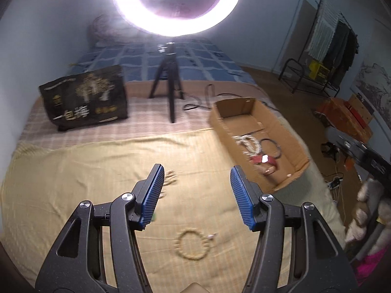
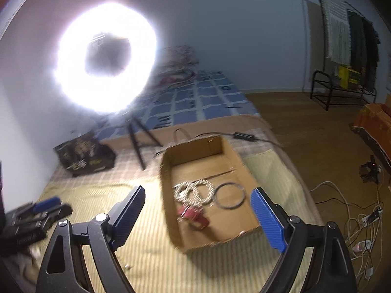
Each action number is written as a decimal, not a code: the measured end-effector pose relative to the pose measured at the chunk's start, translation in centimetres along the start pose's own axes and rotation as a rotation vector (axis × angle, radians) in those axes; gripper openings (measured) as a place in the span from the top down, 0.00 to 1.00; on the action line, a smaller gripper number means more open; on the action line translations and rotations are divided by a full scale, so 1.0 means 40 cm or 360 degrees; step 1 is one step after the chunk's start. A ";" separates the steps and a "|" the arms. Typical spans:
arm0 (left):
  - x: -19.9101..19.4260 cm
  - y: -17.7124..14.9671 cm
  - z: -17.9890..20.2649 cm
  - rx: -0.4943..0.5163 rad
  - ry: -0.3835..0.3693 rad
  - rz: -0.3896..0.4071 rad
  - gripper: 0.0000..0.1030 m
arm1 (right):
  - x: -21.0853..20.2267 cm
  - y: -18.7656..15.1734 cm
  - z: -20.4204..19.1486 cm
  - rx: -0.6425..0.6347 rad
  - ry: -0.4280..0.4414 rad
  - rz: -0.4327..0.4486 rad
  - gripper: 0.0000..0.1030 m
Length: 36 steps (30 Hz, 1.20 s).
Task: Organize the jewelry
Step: 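Move the left tool to the jade pendant while the right tool approaches the pearl stud earring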
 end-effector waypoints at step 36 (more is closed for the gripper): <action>0.215 -0.230 -0.240 -0.0113 0.0055 -0.0500 0.44 | 0.198 -0.453 -0.277 -0.0581 0.0452 -0.0712 0.50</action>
Point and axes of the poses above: each gripper's, at about its wrist camera, not at the fingertips, and x roughly the way its jaws point, z to its right, y to its top, the point moved 9 cm from there along x, roughly the way its jaws point, and after that the axes turned 3 degrees about y, right-handed, at the moved point
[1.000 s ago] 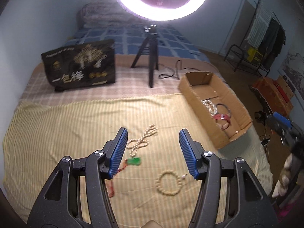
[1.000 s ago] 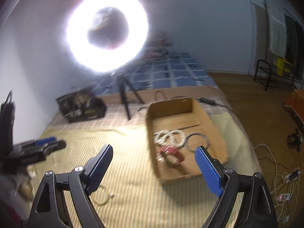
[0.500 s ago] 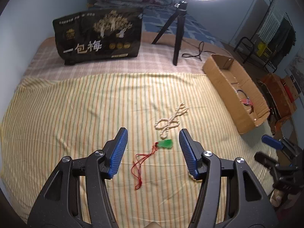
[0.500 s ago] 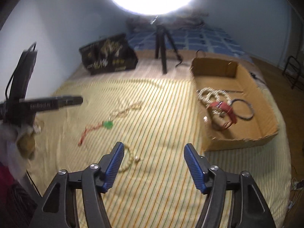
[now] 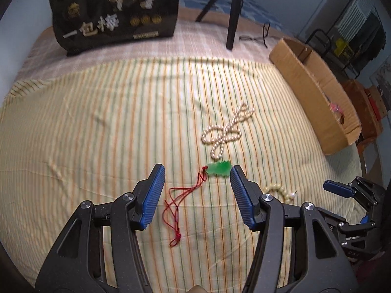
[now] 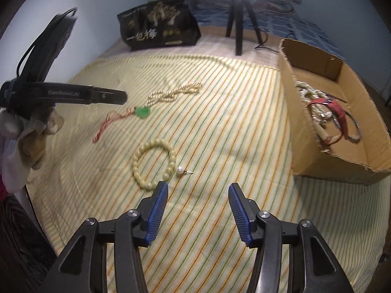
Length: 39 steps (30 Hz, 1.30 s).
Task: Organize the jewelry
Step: 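Move the left tool to the jade pendant while the right tool approaches the pearl stud earring, then close the right gripper on the pearl earring while the left gripper closes on the jade pendant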
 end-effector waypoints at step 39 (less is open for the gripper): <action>0.100 0.017 0.048 -0.0084 0.0037 -0.0083 0.44 | 0.093 0.027 -0.042 -0.0218 -0.0039 -0.0053 0.73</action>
Point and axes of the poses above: each gripper's, at about its wrist camera, not at the fingertips, and x roughly the way its jaws point, z to its right, y to its top, the point moved 9 cm from there along x, roughly the way its jaws point, and after that the axes turned 3 degrees about y, right-handed, at the moved point
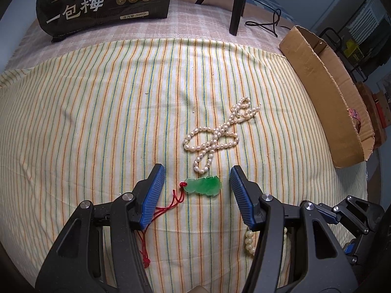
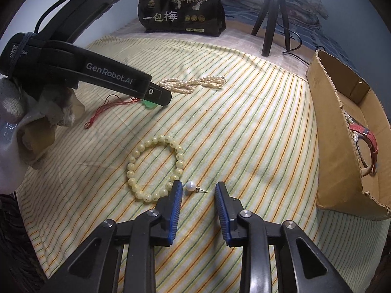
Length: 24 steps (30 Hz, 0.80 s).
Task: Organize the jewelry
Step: 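Close the right gripper on the pearl earring while the left gripper closes on the jade pendant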
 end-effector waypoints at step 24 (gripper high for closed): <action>0.006 0.000 -0.006 0.0067 0.0102 0.0007 0.67 | -0.002 0.001 -0.004 0.0014 -0.0006 0.0005 0.85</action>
Point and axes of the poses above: each gripper's, at about its wrist camera, not at the fingertips, and x roughly the way its jaws point, z to its right, y to its top, the point moved 9 cm from there along x, roughly the way its jaws point, and after that the axes turned 3 degrees about y, right-handed, at the moved point
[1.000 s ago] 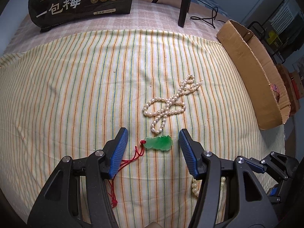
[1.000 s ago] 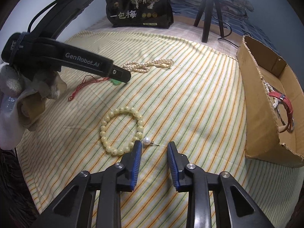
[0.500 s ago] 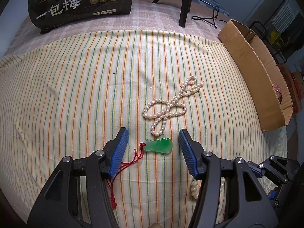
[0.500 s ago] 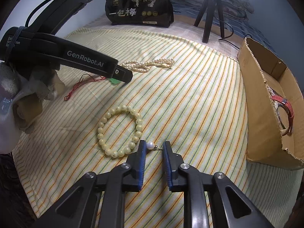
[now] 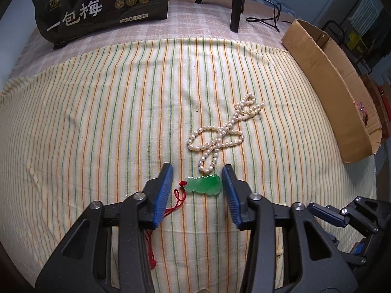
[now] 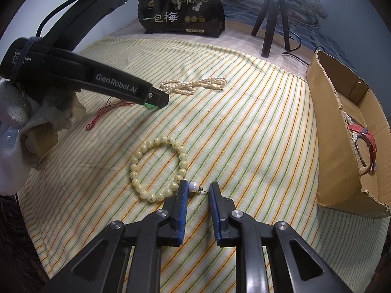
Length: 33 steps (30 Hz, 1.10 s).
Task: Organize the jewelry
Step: 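Close the right gripper on the pearl earring while the left gripper closes on the jade pendant, then carry the jade pendant with the left tool while the right tool carries the earring over the box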
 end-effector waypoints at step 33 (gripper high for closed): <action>-0.243 0.069 0.071 -0.0090 -0.0278 0.0254 0.69 | -0.202 0.086 0.124 0.0209 -0.0066 0.0322 0.85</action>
Point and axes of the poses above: each gripper's, at about its wrist camera, not at the fingertips, and x roughly the way its jaws point, z to its right, y to its top, the point moved 9 cm from there along x, roughly the way its jaws point, and after that the axes turned 3 degrees about y, right-handed, at the moved point
